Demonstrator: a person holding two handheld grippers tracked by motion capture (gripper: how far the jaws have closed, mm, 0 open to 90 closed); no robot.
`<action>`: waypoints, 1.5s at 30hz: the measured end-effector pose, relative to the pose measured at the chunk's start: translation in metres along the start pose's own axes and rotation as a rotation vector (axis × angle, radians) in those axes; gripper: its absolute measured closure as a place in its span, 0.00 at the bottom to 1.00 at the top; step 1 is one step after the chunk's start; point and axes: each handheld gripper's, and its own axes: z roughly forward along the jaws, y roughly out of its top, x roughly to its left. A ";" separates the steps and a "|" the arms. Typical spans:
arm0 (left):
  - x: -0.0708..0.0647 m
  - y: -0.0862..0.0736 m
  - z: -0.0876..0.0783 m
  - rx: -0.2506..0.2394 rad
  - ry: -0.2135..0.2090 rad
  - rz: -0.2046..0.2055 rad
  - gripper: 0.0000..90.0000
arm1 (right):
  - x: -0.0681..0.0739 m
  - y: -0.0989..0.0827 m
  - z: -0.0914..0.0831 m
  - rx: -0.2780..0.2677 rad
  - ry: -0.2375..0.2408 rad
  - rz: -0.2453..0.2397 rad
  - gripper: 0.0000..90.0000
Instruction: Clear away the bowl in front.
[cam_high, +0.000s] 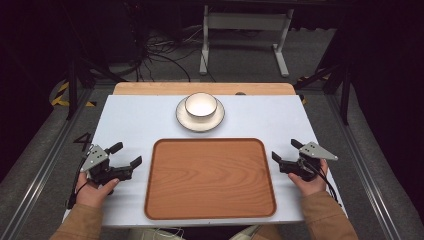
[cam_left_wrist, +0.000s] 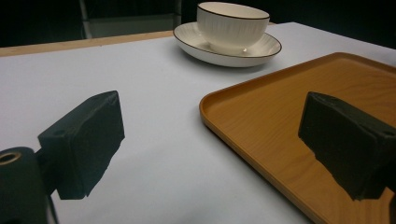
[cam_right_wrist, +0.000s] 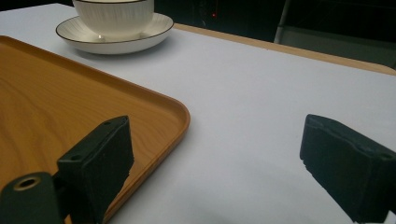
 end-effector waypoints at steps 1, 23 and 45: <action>-0.001 0.000 0.000 0.004 0.003 -0.016 0.09 | 0.000 0.000 0.000 0.000 0.000 0.000 0.11; -0.018 0.035 -0.019 0.000 0.010 -0.038 0.12 | 0.002 0.001 -0.003 -0.025 -0.001 -0.006 0.12; -0.029 0.063 -0.011 0.023 -0.026 -0.027 0.14 | 0.003 0.002 -0.004 -0.044 -0.007 -0.002 0.14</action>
